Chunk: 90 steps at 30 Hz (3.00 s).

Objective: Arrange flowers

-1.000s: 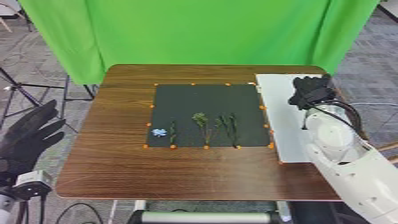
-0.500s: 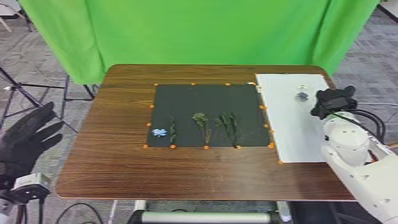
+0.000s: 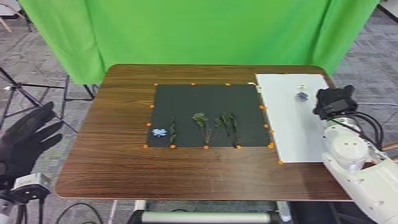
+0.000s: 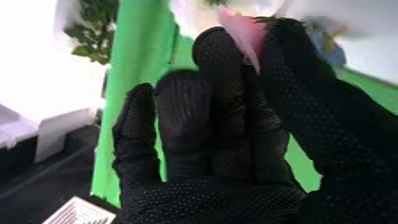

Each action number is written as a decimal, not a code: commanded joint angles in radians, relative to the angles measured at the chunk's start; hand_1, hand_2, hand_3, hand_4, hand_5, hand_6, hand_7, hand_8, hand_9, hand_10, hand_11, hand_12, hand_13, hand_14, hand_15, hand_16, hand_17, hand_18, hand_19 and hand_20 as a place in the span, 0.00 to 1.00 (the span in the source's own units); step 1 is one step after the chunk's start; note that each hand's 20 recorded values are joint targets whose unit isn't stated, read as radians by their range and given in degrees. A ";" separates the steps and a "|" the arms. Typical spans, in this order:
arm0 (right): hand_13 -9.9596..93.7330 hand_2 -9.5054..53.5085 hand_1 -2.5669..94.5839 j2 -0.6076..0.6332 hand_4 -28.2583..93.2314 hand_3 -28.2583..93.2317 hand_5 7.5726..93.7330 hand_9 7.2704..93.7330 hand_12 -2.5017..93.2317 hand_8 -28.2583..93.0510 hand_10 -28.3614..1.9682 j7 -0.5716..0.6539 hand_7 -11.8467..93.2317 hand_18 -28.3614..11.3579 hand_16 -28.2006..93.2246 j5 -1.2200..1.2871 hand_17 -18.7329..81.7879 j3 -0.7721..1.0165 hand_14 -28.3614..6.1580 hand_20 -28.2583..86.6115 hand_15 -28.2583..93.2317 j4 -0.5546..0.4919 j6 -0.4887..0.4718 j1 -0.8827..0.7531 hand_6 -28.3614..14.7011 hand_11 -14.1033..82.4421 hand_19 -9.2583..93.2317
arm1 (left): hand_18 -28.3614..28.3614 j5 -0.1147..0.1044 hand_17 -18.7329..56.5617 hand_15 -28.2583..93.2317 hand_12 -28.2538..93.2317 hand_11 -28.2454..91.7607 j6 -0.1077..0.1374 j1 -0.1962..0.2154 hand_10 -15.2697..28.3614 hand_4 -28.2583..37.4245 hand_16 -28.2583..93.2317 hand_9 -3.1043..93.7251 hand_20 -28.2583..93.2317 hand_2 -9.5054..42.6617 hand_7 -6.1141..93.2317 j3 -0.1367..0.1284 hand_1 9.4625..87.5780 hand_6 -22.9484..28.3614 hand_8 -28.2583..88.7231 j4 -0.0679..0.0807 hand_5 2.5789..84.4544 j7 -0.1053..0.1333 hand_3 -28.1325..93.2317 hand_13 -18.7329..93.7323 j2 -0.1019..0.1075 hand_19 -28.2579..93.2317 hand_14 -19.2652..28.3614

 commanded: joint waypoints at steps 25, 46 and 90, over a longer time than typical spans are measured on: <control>0.77 0.00 0.50 -0.504 0.01 0.93 0.65 0.85 0.59 0.28 0.77 -0.241 0.67 0.26 0.56 0.013 0.38 -0.462 0.73 0.69 0.77 -0.016 -0.060 0.379 0.76 0.42 0.78 | 0.84 -0.003 0.11 0.39 0.39 0.33 0.009 -0.001 0.55 0.00 0.27 0.21 0.30 0.12 0.24 0.003 0.17 0.47 0.17 0.000 0.23 -0.017 0.80 0.29 0.019 0.55 0.66; 0.76 0.00 0.48 -0.661 0.02 0.93 0.64 0.83 0.59 0.28 0.79 -0.155 0.68 0.26 0.55 -0.098 0.38 -0.523 0.73 0.69 0.78 0.083 -0.171 0.361 0.77 0.43 0.78 | 0.84 -0.006 0.11 0.38 0.39 0.32 0.002 -0.040 0.58 0.00 0.28 0.21 0.30 0.13 0.20 0.032 0.17 0.49 0.18 0.014 0.24 -0.034 0.80 0.28 0.062 0.55 0.67; 0.71 0.00 0.41 -0.678 0.00 0.90 0.59 0.73 0.45 0.23 0.70 -0.122 0.58 0.22 0.49 -0.170 0.36 -0.491 0.65 0.69 0.83 0.118 -0.208 0.327 0.72 0.48 0.79 | 0.84 -0.007 0.10 0.37 0.41 0.30 -0.003 -0.051 0.58 0.00 0.29 0.21 0.30 0.13 0.20 0.038 0.17 0.49 0.19 0.020 0.24 -0.039 0.81 0.28 0.066 0.54 0.67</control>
